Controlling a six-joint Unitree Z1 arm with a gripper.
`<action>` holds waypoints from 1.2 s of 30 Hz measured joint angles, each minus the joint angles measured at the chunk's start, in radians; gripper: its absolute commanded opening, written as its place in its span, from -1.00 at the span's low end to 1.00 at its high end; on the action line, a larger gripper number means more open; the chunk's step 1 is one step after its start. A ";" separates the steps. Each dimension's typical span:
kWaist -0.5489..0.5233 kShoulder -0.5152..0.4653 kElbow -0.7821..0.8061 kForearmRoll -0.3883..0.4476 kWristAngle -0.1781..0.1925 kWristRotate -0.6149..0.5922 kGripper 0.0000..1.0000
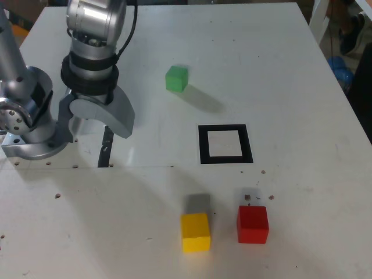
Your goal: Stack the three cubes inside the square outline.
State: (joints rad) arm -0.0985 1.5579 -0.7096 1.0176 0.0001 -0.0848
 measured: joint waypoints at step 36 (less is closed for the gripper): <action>-0.442 0.260 -0.730 0.437 0.129 0.036 0.99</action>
State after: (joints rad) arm -0.5407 1.8177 -1.4394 1.4543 0.1290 -0.0484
